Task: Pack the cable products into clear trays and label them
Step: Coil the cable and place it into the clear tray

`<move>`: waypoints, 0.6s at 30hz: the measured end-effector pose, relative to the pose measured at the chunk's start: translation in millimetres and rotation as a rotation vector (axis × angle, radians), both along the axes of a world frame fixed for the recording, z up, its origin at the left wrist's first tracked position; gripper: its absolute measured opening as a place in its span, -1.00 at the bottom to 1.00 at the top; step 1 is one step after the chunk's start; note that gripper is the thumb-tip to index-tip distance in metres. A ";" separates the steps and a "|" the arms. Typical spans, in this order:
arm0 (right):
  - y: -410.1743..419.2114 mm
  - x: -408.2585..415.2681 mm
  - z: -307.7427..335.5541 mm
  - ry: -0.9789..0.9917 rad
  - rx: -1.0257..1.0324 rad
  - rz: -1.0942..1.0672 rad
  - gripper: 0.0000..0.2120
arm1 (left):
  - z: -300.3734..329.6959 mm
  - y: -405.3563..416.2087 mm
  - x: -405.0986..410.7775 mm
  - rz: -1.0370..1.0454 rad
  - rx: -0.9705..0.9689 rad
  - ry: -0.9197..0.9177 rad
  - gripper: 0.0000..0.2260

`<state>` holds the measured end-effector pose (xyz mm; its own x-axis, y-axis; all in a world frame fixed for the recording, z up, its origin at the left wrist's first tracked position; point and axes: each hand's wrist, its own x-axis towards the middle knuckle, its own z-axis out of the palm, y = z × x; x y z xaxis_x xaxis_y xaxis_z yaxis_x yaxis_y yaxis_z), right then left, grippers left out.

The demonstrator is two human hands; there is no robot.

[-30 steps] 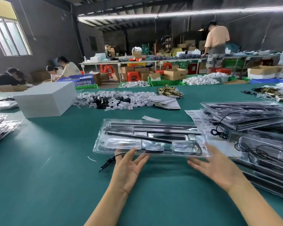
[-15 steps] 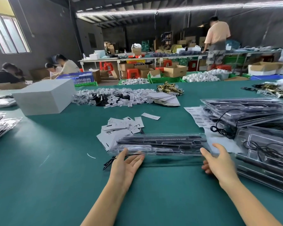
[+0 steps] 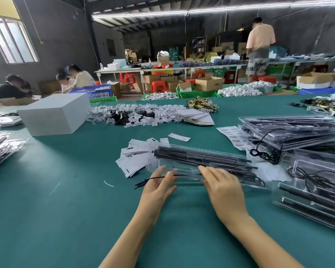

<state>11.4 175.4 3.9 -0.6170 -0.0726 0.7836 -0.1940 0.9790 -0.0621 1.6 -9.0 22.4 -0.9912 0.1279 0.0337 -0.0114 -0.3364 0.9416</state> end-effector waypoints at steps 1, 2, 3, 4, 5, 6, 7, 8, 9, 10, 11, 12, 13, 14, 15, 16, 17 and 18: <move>5.1 -0.4 -1.7 0.034 -0.034 -0.013 -0.67 | 1.0 1.1 0.7 -0.017 -0.004 -0.018 -0.37; 10.0 -0.7 -2.8 0.054 -0.063 -0.030 -0.67 | 2.1 1.8 1.4 -0.027 0.028 -0.045 -0.38; 14.0 -1.0 -3.6 0.065 -0.088 -0.039 -0.66 | 3.5 1.8 1.7 -0.031 0.118 -0.090 -0.43; 16.0 -1.6 -4.0 0.074 -0.109 -0.038 -0.66 | 5.1 1.2 1.4 -0.036 0.261 -0.163 -0.47; 16.3 -2.2 -4.7 0.080 -0.124 -0.032 -0.67 | 7.5 -0.3 1.5 -0.054 0.430 -0.251 -0.47; 15.3 -2.7 -5.6 0.083 -0.132 -0.026 -0.67 | 9.7 -2.2 2.0 -0.078 0.599 -0.337 -0.41; 13.8 -2.9 -6.5 0.084 -0.137 -0.021 -0.67 | 10.8 -4.3 3.1 -0.102 0.754 -0.417 -0.33; 12.8 -2.8 -7.0 0.085 -0.142 -0.018 -0.66 | 11.6 -6.6 4.5 -0.117 0.883 -0.488 -0.28; 12.5 -2.5 -6.8 0.088 -0.147 -0.017 -0.65 | 12.5 -8.5 5.6 -0.127 0.978 -0.549 -0.26; 12.6 -2.1 -6.4 0.095 -0.152 -0.018 -0.64 | 12.0 -9.6 5.6 -0.134 1.039 -0.605 -0.26; 12.1 -1.3 -6.0 0.106 -0.157 -0.016 -0.64 | 11.4 -9.9 5.2 -0.142 1.073 -0.648 -0.27; 11.1 -0.1 -5.3 0.117 -0.161 -0.011 -0.64 | 11.3 -9.7 5.5 -0.149 1.084 -0.677 -0.28; 10.2 1.1 -4.3 0.130 -0.166 -0.003 -0.64 | 11.8 -9.0 6.0 -0.162 1.087 -0.689 -0.27; 9.5 2.0 -2.7 0.143 -0.174 0.005 -0.65 | 12.3 -8.3 6.6 -0.176 1.087 -0.687 -0.25; 9.4 2.7 -1.0 0.156 -0.188 0.013 -0.67 | 12.7 -7.8 7.2 -0.193 1.085 -0.674 -0.21; 9.7 3.3 0.9 0.167 -0.209 0.019 -0.68 | 12.8 -7.7 7.6 -0.209 1.083 -0.655 -0.17; 10.3 3.7 3.0 0.180 -0.230 0.026 -0.70 | 12.5 -8.4 7.3 -0.216 1.081 -0.632 -0.14; 10.8 4.3 4.9 0.192 -0.249 0.032 -0.73 | 12.1 -10.2 6.2 -0.213 1.074 -0.606 -0.15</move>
<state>15.6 186.3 8.8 -0.4563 0.1192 0.8818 -0.2554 0.9318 -0.2581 7.8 -19.3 34.4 -0.8469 0.4776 -0.2338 -0.4946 -0.8689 0.0170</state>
